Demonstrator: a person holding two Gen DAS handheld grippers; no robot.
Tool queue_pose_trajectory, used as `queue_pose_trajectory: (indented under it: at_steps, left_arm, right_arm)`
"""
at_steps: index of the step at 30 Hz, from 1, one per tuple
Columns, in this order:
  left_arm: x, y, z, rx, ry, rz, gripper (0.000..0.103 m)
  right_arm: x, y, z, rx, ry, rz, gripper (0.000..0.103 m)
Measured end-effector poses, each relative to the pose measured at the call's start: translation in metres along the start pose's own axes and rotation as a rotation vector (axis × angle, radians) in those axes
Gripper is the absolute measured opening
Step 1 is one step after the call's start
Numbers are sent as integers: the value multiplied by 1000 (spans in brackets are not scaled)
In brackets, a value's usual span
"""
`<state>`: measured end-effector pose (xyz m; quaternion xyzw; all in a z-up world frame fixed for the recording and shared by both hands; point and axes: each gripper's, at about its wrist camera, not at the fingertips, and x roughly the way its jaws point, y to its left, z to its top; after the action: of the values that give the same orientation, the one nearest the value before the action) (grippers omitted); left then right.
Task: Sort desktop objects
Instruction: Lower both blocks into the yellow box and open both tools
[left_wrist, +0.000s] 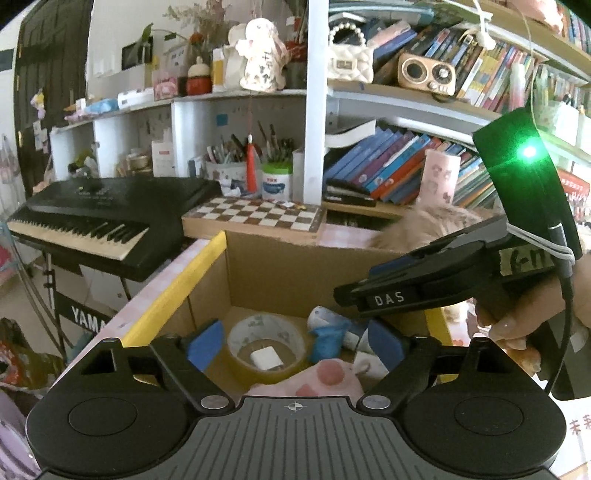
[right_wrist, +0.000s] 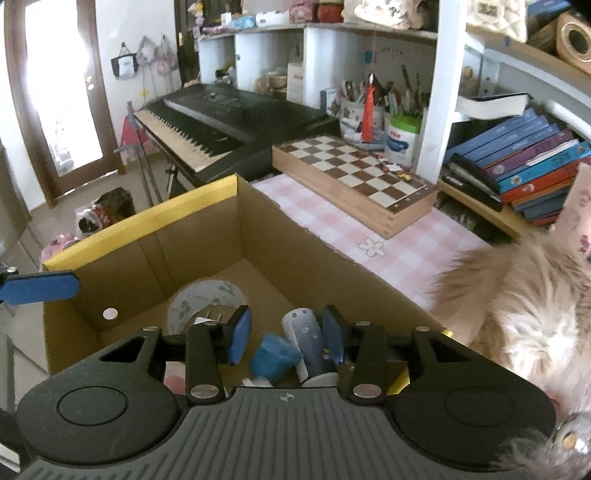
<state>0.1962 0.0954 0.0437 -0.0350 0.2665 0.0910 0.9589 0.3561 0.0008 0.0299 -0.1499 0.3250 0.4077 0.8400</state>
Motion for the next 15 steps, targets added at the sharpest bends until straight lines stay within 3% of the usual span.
queue_pose_trajectory:
  at_steps: [15]
  left_arm:
    - [-41, 5, -12, -5, -64, -27, 88]
  right_arm:
    - [-60, 9, -29, 85, -84, -113, 41]
